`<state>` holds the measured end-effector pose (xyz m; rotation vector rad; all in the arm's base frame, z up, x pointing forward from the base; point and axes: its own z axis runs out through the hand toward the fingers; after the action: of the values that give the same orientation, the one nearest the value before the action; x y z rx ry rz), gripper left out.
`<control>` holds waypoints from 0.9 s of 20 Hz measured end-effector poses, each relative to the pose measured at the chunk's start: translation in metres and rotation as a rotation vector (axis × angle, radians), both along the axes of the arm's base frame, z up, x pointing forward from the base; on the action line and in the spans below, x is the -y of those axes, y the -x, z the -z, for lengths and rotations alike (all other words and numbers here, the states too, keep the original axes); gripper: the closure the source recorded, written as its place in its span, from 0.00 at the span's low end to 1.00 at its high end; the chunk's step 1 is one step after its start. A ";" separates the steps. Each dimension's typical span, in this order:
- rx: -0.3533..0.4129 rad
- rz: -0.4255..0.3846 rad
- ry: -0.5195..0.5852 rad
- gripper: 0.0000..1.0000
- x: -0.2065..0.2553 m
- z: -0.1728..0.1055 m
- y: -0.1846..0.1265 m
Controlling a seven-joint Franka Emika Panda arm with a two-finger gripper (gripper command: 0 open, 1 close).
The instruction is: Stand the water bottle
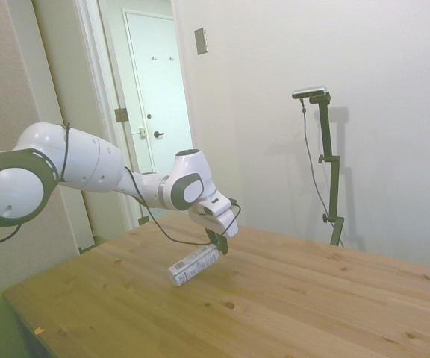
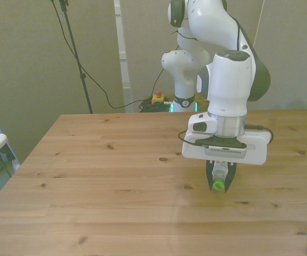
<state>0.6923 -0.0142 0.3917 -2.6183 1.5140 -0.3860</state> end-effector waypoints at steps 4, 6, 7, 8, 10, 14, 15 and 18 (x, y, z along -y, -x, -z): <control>0.075 -0.029 0.056 1.00 0.004 -0.045 0.013; 0.118 -0.051 0.095 1.00 0.003 -0.066 0.024; 0.138 -0.060 0.114 1.00 0.002 -0.076 0.031; 0.162 -0.066 0.136 1.00 0.001 -0.085 0.038; 0.201 -0.071 0.176 1.00 -0.001 -0.100 0.054; 0.288 -0.060 0.255 1.00 -0.007 -0.117 0.089; 0.306 -0.056 0.269 1.00 -0.009 -0.118 0.098; 0.361 -0.037 0.321 1.00 -0.012 -0.115 0.123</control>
<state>0.5693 -0.0025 0.5063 -2.5975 1.3744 -1.1134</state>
